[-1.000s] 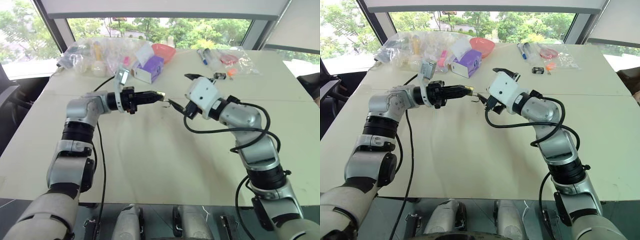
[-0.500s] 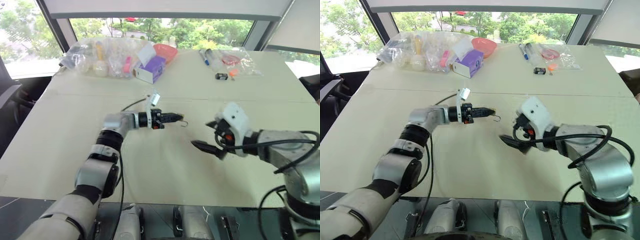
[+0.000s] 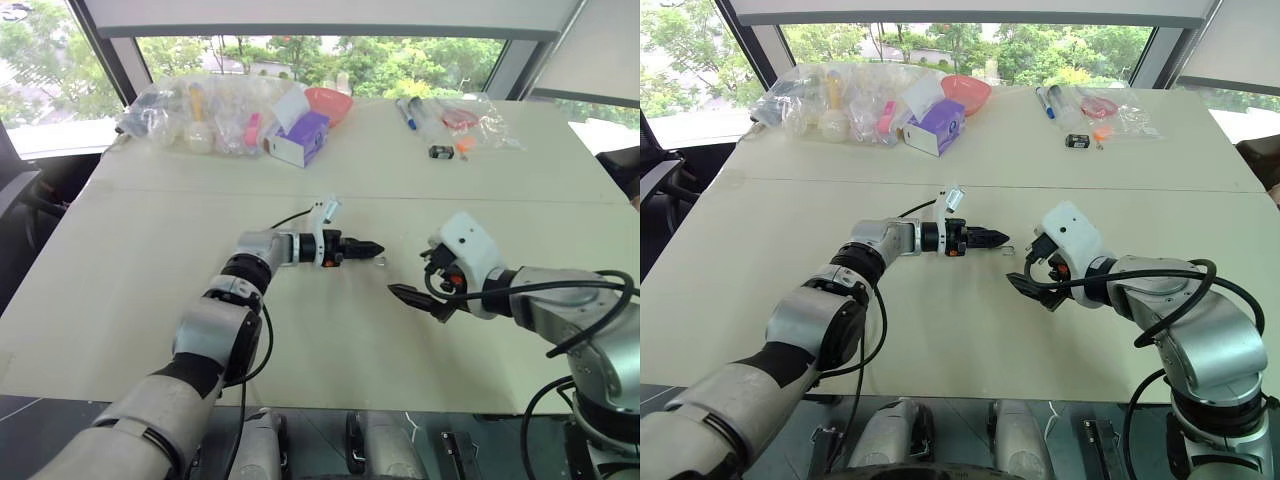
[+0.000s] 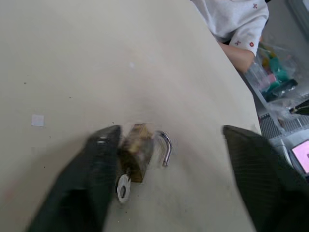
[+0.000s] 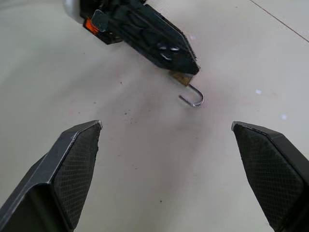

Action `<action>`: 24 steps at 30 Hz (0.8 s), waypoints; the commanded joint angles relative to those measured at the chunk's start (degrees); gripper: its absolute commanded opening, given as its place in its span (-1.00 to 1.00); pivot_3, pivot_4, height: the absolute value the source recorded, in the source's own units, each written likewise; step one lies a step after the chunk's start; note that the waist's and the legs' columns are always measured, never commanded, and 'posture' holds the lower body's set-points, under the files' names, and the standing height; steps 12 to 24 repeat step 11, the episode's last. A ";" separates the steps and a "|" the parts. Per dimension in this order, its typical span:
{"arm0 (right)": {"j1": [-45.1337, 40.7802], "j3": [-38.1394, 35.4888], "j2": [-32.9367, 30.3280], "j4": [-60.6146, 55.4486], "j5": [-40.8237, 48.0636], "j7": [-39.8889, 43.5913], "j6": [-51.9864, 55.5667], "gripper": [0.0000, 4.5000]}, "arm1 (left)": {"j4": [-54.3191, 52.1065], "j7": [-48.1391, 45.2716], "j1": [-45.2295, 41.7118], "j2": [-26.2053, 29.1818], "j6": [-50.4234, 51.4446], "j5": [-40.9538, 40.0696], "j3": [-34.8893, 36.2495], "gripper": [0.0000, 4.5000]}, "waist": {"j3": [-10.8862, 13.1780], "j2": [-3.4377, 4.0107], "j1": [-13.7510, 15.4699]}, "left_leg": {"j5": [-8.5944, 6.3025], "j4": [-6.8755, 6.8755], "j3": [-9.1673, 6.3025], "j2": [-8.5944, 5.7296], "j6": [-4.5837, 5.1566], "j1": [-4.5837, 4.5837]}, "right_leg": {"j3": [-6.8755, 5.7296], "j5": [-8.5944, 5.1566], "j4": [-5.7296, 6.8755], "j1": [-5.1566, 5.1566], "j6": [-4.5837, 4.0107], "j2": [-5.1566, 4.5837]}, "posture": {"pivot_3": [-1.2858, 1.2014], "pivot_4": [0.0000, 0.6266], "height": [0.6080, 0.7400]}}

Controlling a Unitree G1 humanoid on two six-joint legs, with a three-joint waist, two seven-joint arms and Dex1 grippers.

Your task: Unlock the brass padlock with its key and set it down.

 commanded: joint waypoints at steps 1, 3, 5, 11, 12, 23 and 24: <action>0.12 0.10 -0.58 -1.06 0.90 -1.28 -1.91 1.00 | -2.86 0.61 -0.82 2.62 -3.85 3.73 -1.84 0.98 | 0.00 0.00 -0.03 | 0.00 0.00 0.00 0.00 0.00 0.00 | 0.00 0.00 0.00 0.00 0.00 0.00 | 0.03 -0.52 0.92; 0.88 0.46 -1.19 -1.13 1.00 -1.85 -2.84 1.00 | -6.80 1.05 0.18 5.11 -6.79 5.43 -2.68 0.98 | 0.00 0.00 -0.28 | 0.00 0.00 0.00 0.01 0.00 0.01 | 0.01 0.00 0.00 -0.01 0.00 0.01 | 0.03 -0.52 0.92; 1.99 0.70 -1.70 -1.04 0.87 -2.35 -4.50 1.00 | -12.27 0.82 1.79 7.32 -7.48 5.27 -2.26 0.98 | 0.00 0.00 -0.25 | 0.00 -0.03 0.00 0.04 0.00 0.00 | 0.01 0.00 0.03 -0.04 0.00 0.03 | 0.03 -0.52 0.92; 4.82 0.47 4.14 7.63 -6.92 -12.88 -19.21 1.00 | -44.78 1.46 16.90 15.66 3.80 0.61 -0.90 0.98 | -0.01 0.01 -0.19 | 0.20 -0.01 0.07 0.06 -0.36 0.01 | 0.03 0.00 0.03 -0.02 0.00 -0.02 | 0.03 -0.52 0.92; 4.82 0.47 4.14 7.63 -6.92 -12.88 -19.21 1.00 | -44.78 1.46 16.90 15.66 3.80 0.61 -0.90 0.98 | -0.01 0.01 -0.19 | 0.20 -0.01 0.07 0.06 -0.36 0.01 | 0.03 0.00 0.03 -0.02 0.00 -0.02 | 0.03 -0.52 0.92; 4.82 0.47 4.14 7.63 -6.92 -12.88 -19.21 1.00 | -44.78 1.46 16.90 15.66 3.80 0.61 -0.90 0.98 | -0.01 0.01 -0.19 | 0.20 -0.01 0.07 0.06 -0.36 0.01 | 0.03 0.00 0.03 -0.02 0.00 -0.02 | 0.03 -0.52 0.92; 4.82 0.47 4.14 7.63 -6.92 -12.88 -19.21 1.00 | -44.78 1.46 16.90 15.66 3.80 0.61 -0.90 0.98 | -0.01 0.01 -0.19 | 0.20 -0.01 0.07 0.06 -0.36 0.01 | 0.03 0.00 0.03 -0.02 0.00 -0.02 | 0.03 -0.52 0.92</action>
